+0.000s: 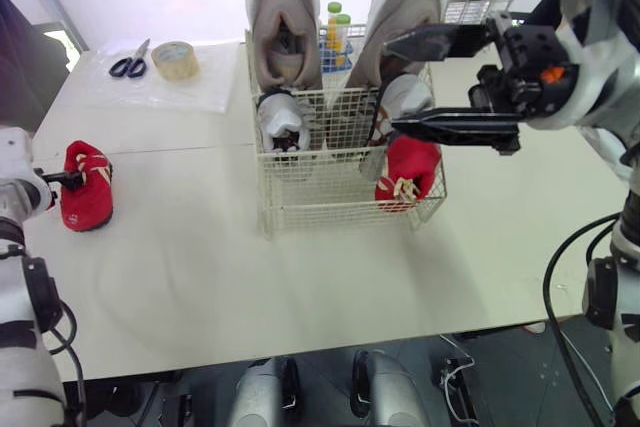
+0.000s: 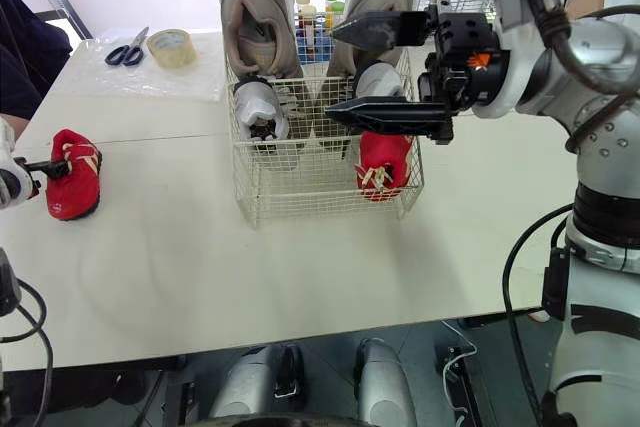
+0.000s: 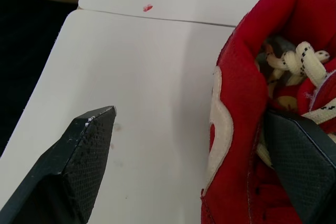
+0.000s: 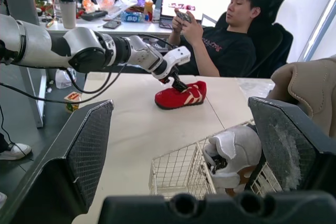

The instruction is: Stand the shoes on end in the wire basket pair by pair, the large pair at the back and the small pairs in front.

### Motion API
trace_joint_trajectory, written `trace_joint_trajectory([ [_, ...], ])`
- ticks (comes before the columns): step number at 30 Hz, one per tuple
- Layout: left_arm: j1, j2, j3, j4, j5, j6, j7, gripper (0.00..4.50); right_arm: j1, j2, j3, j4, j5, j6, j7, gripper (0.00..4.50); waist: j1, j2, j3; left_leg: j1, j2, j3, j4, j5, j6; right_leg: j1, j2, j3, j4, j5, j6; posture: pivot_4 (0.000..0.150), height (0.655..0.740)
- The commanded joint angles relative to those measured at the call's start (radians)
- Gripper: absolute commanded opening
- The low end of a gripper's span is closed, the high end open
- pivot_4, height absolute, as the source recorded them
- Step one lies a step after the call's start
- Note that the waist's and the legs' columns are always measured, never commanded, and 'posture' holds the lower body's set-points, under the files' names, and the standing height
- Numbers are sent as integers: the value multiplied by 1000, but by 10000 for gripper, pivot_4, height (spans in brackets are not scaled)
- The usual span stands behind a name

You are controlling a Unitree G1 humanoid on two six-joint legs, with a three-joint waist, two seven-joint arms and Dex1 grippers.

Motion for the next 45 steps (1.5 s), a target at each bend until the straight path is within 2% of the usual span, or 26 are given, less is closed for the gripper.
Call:
trace_joint_trajectory([
  [1, 18, -5, 23, 20, 13, -5, 33, 39780, -4, -26, -45, -32, 21, 0, -14, 45000, -1, 0, 0, 0, 0, 0, 0, 0, 0, 0, 0, 0, 0, 0, 0, 1500, 7400],
  [2, 21, -7, 26, 21, 15, -4, 36, 37444, -2, -29, -47, -34, 23, 1, -16, 45000, -1, 0, 0, 0, 0, 0, 0, 0, 0, 0, 0, 0, 0, 0, 0, 1500, 7400],
  [3, 25, -9, 30, 22, 17, -4, 39, 33079, 1, -32, -48, -36, 23, 0, -17, 45000, -2, 0, 0, 0, 0, 0, 0, 0, 0, 0, 0, 0, 1, 0, 0, 1500, 7400],
  [9, 36, -20, 50, 23, 17, 3, 50, 2046, 5, -42, -49, -35, 17, -8, -22, 45000, -10, 1, -1, 1, 1, 0, 0, 0, 0, 0, 1, 0, 1, 0, 0, 1500, 7400],
  [10, 37, -22, 53, 22, 16, 5, 51, 465, 5, -42, -48, -34, 16, -9, -23, 45000, -10, 1, -1, 1, 1, 0, 0, 1, -1, 0, 1, 0, 2, 0, 0, 1500, 7400],
  [18, -65, -30, 127, -19, -45, -45, 12, 465, -1, -40, -38, -25, 6, -16, -24, 45000, -3, 0, 0, 2, 1, 0, 0, 1, -1, 0, 1, 0, 2, 0, 0, 1500, 7400],
  [23, -176, -54, 201, -152, -135, -149, -30, 465, -2, -30, -39, -14, 11, -11, -33, 45000, 3, -10, 0, -3, 0, -3, 1, 0, 0, 0, 0, -2, 0, 0, 0, 1500, 7400],
  [28, -126, -128, 269, -482, -253, -149, -47, 465, -17, 4, -51, 16, 36, 0, -60, 45000, -4, -11, 0, -5, 0, -2, 2, 0, 1, -1, 0, -3, 1, 0, 0, 1500, 7400],
  [33, -23, -269, 301, -1065, -497, 36, -37, 465, -103, 81, -69, 108, 90, 32, -135, 45000, -6, -11, 0, -5, 0, -2, 2, 1, 1, -1, 1, -2, 2, 0, 1, 1500, 7400],
  [40, -13, -330, 251, -1365, -715, 242, -45, 465, -212, 172, -95, 188, 111, 72, -298, 45000, -3, -10, 0, -3, 0, -2, 3, 1, 1, 0, 1, -2, 2, 0, 1, 1500, 7400],
  [45, -33, -394, 193, -1459, -803, 306, -28, 465, -218, 239, -96, 142, 129, 95, -416, 45000, 0, -10, 0, -3, 0, -3, 3, 1, 0, 3, 2, -3, 2, 0, 1, 1500, 7400],
])
